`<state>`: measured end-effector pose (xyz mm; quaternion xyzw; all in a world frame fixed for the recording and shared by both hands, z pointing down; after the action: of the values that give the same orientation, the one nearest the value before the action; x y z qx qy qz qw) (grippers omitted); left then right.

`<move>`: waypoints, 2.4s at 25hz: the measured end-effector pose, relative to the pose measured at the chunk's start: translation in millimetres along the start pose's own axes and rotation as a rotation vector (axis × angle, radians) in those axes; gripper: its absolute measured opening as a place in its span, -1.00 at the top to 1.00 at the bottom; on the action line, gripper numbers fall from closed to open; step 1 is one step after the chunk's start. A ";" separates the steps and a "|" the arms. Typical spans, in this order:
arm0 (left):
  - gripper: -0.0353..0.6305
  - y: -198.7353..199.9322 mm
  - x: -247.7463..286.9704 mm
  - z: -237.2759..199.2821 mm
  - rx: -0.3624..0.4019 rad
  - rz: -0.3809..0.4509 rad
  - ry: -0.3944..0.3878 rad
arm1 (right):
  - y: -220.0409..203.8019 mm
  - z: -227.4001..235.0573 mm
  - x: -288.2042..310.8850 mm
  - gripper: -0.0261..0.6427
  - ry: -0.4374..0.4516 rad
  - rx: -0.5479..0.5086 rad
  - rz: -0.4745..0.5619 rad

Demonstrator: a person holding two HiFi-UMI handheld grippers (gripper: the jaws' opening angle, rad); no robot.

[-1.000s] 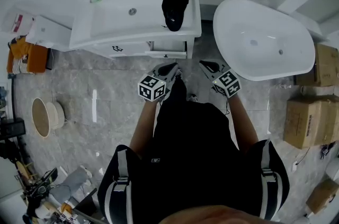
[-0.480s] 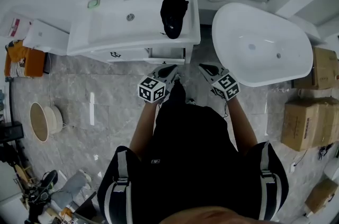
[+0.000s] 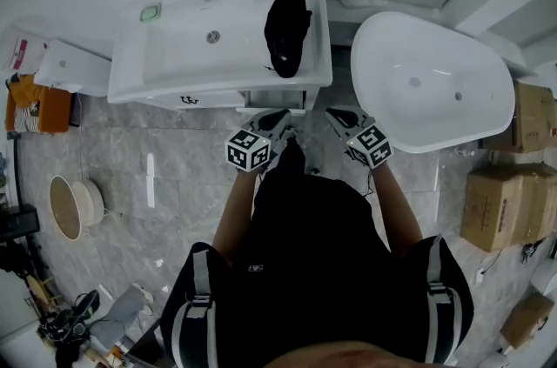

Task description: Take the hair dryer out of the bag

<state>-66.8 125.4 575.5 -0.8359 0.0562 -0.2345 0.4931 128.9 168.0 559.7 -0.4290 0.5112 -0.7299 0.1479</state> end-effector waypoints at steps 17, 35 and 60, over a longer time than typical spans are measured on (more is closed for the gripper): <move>0.84 33.7 36.0 -69.8 -0.023 -0.026 -0.032 | 23.9 50.8 51.9 0.75 -0.038 0.013 -0.052; 0.84 66.6 54.6 -139.3 0.003 -0.022 -0.089 | 57.3 67.8 127.8 0.75 -0.035 -0.049 -0.106; 0.84 65.4 72.4 -181.3 -0.068 -0.032 0.051 | 58.9 126.5 189.9 0.74 0.052 -0.136 -0.218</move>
<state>-75.0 -76.0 617.3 -0.8466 0.0634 -0.2618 0.4591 102.5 -60.1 612.4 -0.4720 0.5136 -0.7162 0.0250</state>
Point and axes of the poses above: the fingertips, and each gripper's own axes: x forward along the fingers, z to its right, y out of its top, the point moved 7 cm from there along -x, backward along the fingers, and after that the axes turned 2 degrees about -y, right-handed, at the moved point
